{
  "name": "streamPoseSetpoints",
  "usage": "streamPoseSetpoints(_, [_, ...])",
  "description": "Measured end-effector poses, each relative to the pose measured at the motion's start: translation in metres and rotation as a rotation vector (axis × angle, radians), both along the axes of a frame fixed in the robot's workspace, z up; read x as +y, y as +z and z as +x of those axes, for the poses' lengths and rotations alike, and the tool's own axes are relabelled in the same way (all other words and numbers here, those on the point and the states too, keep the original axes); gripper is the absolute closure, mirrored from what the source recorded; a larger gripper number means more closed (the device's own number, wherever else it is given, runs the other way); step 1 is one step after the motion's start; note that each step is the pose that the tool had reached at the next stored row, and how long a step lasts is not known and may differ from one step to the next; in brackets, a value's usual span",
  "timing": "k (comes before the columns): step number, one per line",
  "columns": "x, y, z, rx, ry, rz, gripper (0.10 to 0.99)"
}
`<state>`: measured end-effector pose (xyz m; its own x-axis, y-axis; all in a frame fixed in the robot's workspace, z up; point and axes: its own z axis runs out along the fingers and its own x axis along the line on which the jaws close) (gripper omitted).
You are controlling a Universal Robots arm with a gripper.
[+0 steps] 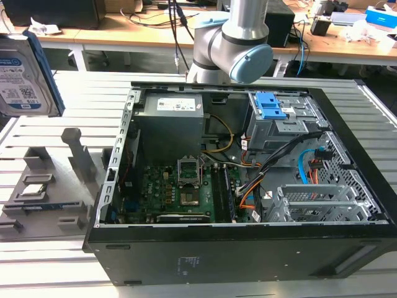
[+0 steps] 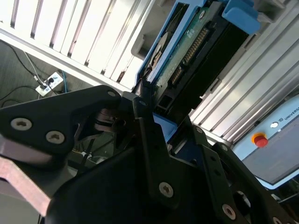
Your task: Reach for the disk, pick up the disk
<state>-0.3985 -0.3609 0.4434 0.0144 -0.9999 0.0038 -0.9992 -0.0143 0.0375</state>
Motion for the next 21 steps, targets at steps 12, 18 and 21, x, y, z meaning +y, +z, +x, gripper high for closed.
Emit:
streamPoseSetpoints(12, [0.0000, 0.0253, 0.0000, 0.0002, 0.000, 0.000, 0.722])
streamPoseSetpoints(18, [0.0000, 0.0409, 0.0000, 0.0000, 0.000, 0.000, 0.722])
streamPoseSetpoints(21, [0.0000, 0.0532, 0.0000, 0.0001, 0.000, 0.000, 0.722])
